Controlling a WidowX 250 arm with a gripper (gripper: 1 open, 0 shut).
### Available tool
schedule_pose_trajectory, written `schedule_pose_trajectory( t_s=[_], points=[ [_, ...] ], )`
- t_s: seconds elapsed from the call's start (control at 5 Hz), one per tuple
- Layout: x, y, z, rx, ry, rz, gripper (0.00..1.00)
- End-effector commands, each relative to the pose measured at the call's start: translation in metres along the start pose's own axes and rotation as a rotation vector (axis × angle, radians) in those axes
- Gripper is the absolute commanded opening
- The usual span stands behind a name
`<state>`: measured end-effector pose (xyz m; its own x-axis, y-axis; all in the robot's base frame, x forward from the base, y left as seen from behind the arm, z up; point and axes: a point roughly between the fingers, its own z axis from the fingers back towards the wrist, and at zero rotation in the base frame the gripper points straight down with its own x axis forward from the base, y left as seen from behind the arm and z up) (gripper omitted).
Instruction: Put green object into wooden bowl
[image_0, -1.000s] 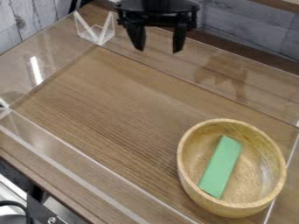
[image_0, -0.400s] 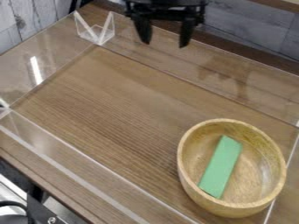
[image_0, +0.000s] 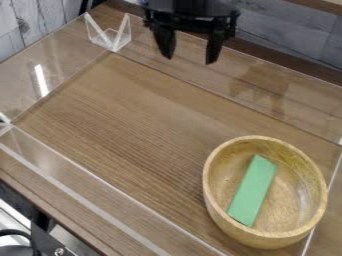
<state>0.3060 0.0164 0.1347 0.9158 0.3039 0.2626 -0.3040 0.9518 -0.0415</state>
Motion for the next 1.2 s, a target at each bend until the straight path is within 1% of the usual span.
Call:
schedule_pose_trajectory(
  t_s=[0.0, 0.2, 0.4, 0.6, 0.8, 1.0],
  points=[
    [0.005, 0.007, 0.018, 0.002, -0.06, 0.039, 1.0],
    [0.007, 0.012, 0.019, 0.011, -0.064, 0.066, 1.0],
    [0.02, 0.017, 0.025, 0.0, -0.068, 0.031, 1.0],
    [0.03, 0.019, 0.027, -0.003, -0.072, 0.019, 1.0],
    [0.029, 0.016, 0.026, -0.007, -0.057, -0.008, 1.0],
    [0.029, 0.016, 0.014, -0.004, -0.044, -0.015, 1.0]
  ],
)
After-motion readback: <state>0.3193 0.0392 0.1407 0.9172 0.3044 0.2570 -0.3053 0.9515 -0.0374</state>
